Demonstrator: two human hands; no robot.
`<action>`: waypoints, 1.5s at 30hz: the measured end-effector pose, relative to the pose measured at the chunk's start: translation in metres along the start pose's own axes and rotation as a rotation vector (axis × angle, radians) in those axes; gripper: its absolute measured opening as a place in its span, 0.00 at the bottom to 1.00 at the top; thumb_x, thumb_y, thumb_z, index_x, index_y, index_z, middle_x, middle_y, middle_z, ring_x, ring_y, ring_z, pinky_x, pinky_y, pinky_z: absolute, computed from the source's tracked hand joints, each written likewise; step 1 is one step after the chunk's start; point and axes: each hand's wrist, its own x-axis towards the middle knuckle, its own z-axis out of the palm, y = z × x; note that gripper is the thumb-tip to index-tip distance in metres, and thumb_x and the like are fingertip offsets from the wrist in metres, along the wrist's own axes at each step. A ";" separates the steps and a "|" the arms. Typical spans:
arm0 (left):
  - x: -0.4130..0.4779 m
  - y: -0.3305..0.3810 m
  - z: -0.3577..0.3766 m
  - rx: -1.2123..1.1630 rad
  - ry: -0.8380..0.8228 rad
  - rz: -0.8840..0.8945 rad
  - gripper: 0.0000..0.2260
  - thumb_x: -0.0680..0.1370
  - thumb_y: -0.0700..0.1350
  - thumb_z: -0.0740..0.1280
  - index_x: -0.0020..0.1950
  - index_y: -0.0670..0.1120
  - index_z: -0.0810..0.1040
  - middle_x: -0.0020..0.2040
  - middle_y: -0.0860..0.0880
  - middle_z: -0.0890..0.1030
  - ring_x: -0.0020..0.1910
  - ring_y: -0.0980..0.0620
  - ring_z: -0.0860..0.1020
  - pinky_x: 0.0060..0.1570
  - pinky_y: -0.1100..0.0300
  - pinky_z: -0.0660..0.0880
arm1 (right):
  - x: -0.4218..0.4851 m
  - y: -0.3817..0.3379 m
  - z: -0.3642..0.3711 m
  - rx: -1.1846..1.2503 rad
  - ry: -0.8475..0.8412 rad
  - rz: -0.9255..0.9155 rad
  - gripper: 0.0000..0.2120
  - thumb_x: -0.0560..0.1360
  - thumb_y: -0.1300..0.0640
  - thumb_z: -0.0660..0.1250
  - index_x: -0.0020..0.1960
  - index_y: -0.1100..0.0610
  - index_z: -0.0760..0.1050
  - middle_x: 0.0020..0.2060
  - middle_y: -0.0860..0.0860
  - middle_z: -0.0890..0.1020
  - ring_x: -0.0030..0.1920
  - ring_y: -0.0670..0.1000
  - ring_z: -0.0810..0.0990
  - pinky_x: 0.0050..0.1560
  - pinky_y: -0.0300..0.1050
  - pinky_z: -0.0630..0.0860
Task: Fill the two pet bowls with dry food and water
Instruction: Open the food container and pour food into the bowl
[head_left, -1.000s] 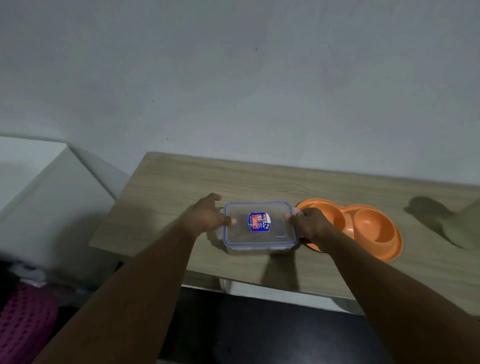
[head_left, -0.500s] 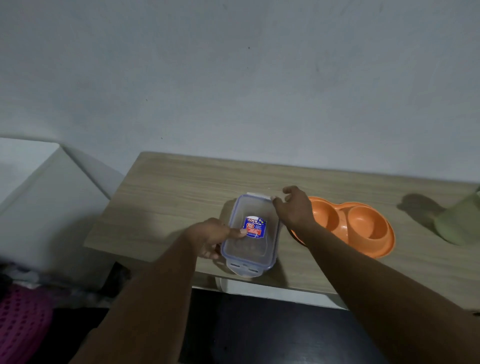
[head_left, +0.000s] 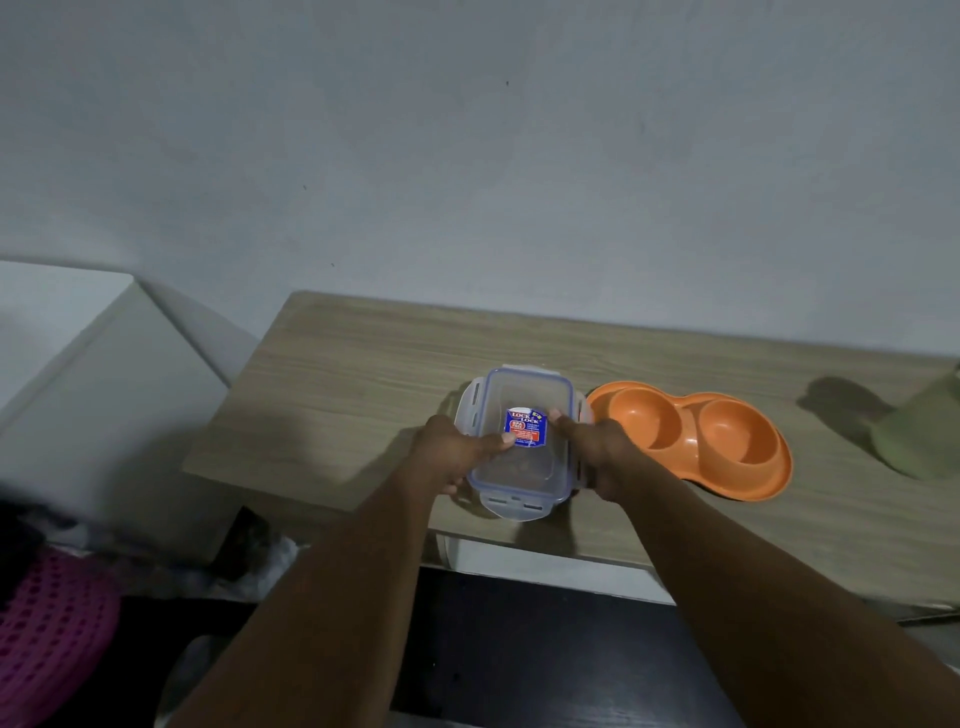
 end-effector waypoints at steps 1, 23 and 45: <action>0.000 0.001 -0.001 0.004 0.010 0.021 0.25 0.69 0.60 0.77 0.55 0.46 0.75 0.43 0.50 0.80 0.38 0.55 0.77 0.28 0.65 0.72 | 0.000 -0.002 -0.001 -0.061 0.034 -0.044 0.25 0.75 0.43 0.73 0.60 0.62 0.75 0.49 0.58 0.84 0.45 0.60 0.85 0.42 0.56 0.84; -0.044 0.020 -0.155 -0.620 0.279 0.099 0.22 0.78 0.64 0.62 0.48 0.45 0.78 0.37 0.46 0.80 0.35 0.49 0.78 0.36 0.58 0.71 | -0.079 -0.117 0.061 0.193 -0.299 -0.219 0.10 0.79 0.62 0.58 0.49 0.66 0.76 0.43 0.62 0.86 0.43 0.60 0.85 0.45 0.51 0.80; 0.009 -0.067 -0.094 0.058 0.143 -0.097 0.29 0.76 0.49 0.67 0.76 0.46 0.67 0.72 0.44 0.73 0.66 0.43 0.74 0.56 0.59 0.70 | -0.026 -0.040 0.121 -1.402 -0.020 -0.555 0.36 0.77 0.52 0.67 0.80 0.52 0.57 0.81 0.53 0.54 0.81 0.60 0.41 0.73 0.76 0.44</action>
